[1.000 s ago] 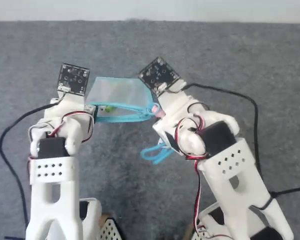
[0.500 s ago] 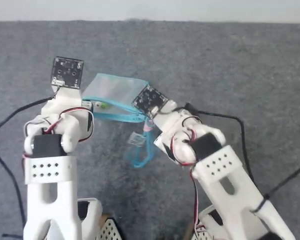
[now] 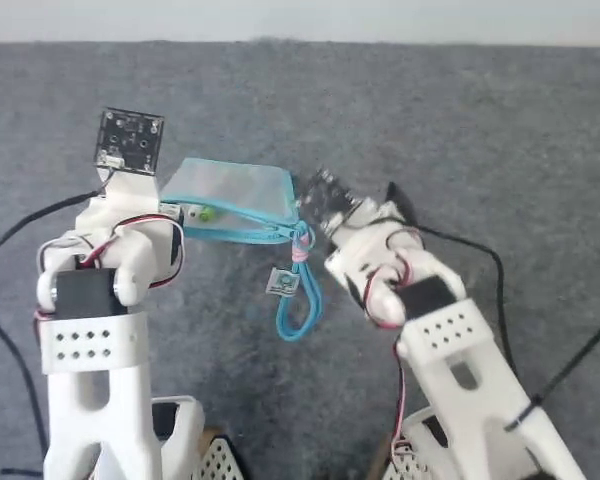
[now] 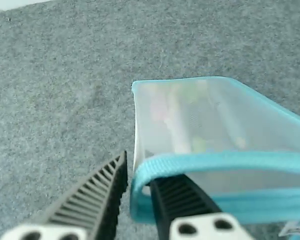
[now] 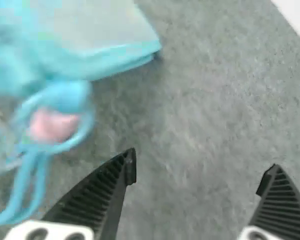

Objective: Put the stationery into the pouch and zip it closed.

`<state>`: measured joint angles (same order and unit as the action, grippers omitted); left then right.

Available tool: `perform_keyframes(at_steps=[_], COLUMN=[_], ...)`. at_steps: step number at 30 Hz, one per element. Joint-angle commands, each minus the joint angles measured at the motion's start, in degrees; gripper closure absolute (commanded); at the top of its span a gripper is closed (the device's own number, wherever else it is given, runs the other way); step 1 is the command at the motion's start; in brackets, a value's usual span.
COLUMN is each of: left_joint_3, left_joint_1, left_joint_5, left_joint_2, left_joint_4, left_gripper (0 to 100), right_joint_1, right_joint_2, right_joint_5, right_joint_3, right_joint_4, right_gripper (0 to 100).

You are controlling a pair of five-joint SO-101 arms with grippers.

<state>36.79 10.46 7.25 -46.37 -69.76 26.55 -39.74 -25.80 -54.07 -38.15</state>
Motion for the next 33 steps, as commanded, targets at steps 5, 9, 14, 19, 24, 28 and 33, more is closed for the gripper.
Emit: perform_keyframes(at_steps=[5,9,14,19,24,28,33], left_joint_3=[-2.3,-0.1,0.9,-0.7,-2.6,-2.7,-2.7], left_joint_1=[-2.3,-2.4,-3.9,-5.3,-5.2,-5.2,-5.2], left_joint_5=[0.4,0.2,-1.3,-2.9,-2.9,-3.2,-3.2], left_joint_2=[-0.1,-0.1,1.1,8.7,11.2,11.3,11.6], left_joint_4=[0.3,3.2,4.5,5.4,5.1,5.1,5.4], left_gripper=[95,95,95,95,95,95,95], right_joint_1=[5.8,11.6,21.5,24.5,5.8,3.1,10.6], right_joint_2=[5.8,-2.6,-18.3,-31.0,-29.1,-17.9,-4.0], right_joint_5=[4.3,4.3,3.9,3.8,4.3,11.4,17.7], right_joint_3=[14.5,16.8,15.4,13.0,5.5,2.9,9.1], right_joint_4=[-2.1,-12.1,-24.7,-31.5,-23.2,-17.5,-17.3], right_gripper=[62.4,62.6,62.6,62.7,62.7,62.7,62.7])
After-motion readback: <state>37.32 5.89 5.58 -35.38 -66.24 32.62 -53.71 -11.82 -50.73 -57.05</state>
